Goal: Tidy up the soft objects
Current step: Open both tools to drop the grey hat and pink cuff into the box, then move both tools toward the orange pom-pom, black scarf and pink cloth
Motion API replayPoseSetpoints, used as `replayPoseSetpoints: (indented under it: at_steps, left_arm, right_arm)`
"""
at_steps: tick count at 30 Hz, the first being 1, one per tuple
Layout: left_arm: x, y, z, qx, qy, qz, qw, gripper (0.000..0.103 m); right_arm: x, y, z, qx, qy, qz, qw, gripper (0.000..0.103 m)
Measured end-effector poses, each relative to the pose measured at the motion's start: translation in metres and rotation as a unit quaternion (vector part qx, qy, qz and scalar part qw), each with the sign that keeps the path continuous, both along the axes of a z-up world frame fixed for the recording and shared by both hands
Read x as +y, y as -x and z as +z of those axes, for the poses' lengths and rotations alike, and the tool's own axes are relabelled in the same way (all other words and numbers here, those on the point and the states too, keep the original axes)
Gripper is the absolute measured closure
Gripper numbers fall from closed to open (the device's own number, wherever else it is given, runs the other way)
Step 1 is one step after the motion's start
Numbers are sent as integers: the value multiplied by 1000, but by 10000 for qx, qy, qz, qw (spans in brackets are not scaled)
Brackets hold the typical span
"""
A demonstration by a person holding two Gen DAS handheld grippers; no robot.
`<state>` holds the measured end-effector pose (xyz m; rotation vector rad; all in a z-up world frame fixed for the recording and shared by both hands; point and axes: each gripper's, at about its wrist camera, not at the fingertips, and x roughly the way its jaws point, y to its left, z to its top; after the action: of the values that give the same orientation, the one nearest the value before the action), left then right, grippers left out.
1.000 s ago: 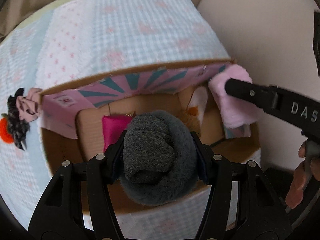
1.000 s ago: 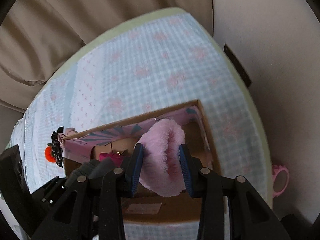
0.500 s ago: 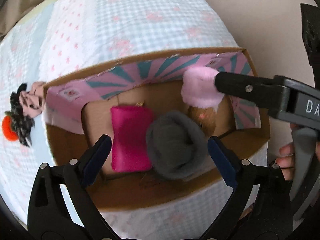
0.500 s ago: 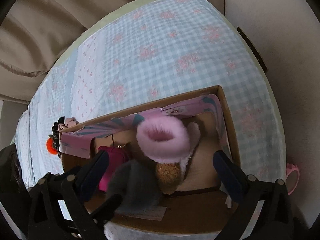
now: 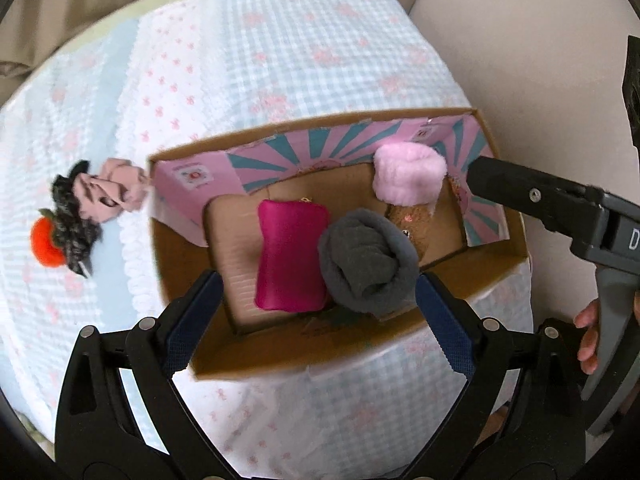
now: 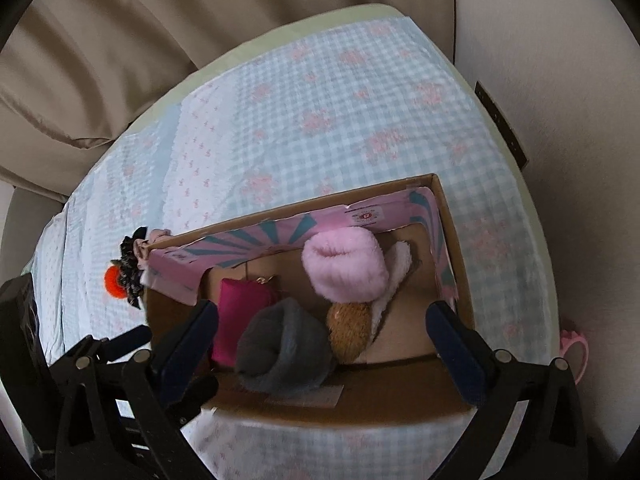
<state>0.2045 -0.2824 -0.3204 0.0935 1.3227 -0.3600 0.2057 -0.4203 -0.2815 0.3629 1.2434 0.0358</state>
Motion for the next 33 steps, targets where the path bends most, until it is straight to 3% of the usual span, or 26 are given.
replayPoseSetpoints:
  at_steps: [11,20,24,33]
  left_arm:
    - [37,47,92,-769,142,3,9969,7]
    - [104,99,176,-1593,206,406,9862,7]
    - [139,117,194,-1810,216,709,9807,7]
    - [218,141,213,-2170,114,1268,9678,6]
  right_arm:
    - [32,58,90,-655,437,35,9969,0]
    - [72,114,164,-1311,866,102,9875,0]
    - [93,129,186,-1566,1128,230,9809,0]
    - [143,149,213,-1992,915,393,9749,0]
